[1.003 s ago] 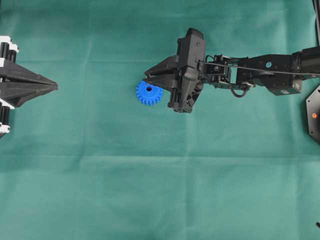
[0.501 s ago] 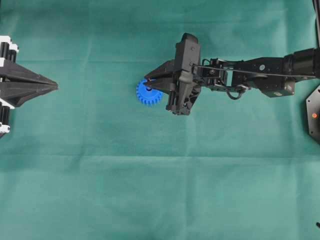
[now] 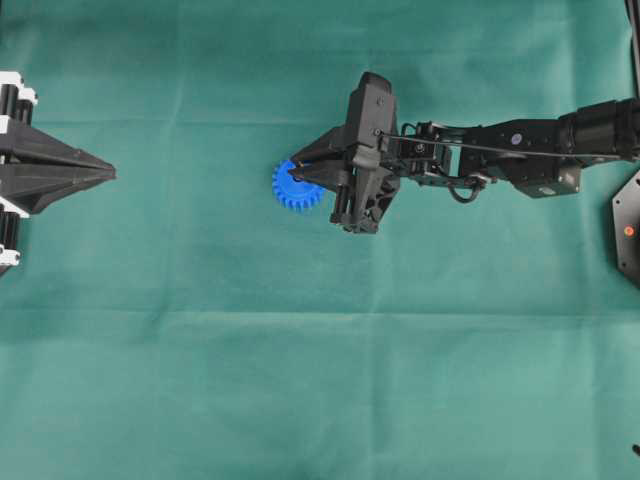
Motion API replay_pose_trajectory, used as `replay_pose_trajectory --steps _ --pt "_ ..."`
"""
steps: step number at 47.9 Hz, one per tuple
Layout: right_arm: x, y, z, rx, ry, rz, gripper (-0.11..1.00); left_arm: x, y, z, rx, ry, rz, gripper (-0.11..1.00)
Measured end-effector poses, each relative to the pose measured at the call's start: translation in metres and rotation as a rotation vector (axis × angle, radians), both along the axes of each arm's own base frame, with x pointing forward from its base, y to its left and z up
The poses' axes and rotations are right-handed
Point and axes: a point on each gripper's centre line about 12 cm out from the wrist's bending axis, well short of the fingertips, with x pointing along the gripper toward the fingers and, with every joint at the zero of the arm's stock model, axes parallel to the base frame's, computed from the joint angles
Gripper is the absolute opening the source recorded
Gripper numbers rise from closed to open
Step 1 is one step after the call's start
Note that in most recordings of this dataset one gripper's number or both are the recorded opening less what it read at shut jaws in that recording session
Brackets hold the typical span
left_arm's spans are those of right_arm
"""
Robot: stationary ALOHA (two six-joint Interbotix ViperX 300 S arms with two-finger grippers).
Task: Insert the shaft placed at a random location into the center hole of the small gear at another random location.
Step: 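Lower the shaft with the right gripper into the gear's center hole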
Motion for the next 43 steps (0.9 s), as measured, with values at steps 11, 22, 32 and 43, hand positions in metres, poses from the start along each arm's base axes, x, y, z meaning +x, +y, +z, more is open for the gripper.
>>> replay_pose_trajectory --steps 11,22,32,43 --pt "0.001 0.001 -0.012 0.001 0.017 0.002 0.13 0.000 0.000 0.000 0.000 -0.002 0.000 0.00" --pt "0.002 0.001 -0.022 0.001 0.028 0.001 0.13 0.000 0.000 0.000 0.000 -0.002 0.000 0.00" --pt "0.003 0.000 -0.022 0.000 0.028 0.001 0.13 0.000 0.000 0.000 0.002 0.000 0.000 0.00" --pt "0.003 0.001 -0.022 0.001 0.028 0.001 0.13 0.000 0.000 0.000 0.001 -0.002 0.000 0.00"
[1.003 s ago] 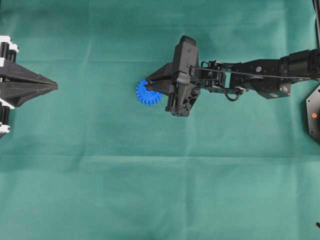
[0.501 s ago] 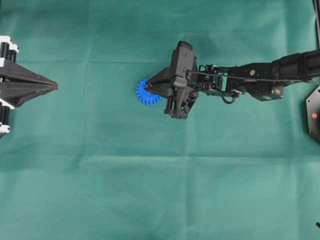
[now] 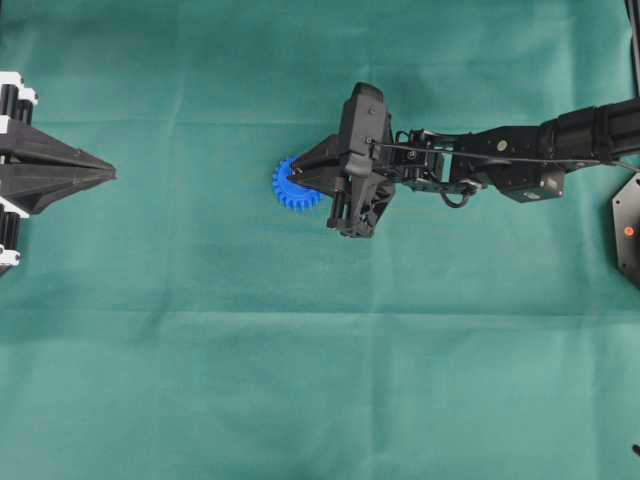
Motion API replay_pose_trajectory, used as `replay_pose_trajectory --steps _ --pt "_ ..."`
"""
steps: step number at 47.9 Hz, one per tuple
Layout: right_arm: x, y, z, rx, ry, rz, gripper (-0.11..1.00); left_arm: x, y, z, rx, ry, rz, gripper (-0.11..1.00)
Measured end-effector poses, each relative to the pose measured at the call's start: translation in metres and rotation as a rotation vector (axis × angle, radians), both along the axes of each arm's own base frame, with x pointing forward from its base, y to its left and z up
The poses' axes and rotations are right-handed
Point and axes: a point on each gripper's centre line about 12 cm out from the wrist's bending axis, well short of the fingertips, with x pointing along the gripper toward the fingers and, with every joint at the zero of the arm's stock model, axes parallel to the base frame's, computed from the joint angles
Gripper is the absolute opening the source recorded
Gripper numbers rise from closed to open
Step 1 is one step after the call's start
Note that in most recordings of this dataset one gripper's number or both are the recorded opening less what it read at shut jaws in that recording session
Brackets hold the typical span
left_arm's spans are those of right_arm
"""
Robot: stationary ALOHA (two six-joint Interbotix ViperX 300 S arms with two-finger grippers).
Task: Insert the shaft placed at a random location into the center hole of the small gear at another random location.
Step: 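Lower the shaft with the right gripper into the gear's center hole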
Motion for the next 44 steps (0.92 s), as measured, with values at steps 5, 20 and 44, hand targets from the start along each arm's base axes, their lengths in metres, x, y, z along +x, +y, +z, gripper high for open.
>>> replay_pose_trajectory --steps 5,20,44 --pt "0.000 -0.001 0.000 -0.001 0.000 0.000 0.14 0.000 0.000 0.000 -0.001 0.002 0.000 0.00" --pt "0.001 0.001 0.000 -0.001 0.000 0.004 0.88 0.000 0.000 0.000 0.000 0.002 0.002 0.00" --pt "-0.005 0.001 0.048 -0.004 -0.051 0.006 0.87 0.000 0.000 0.000 -0.002 -0.002 0.002 0.00"
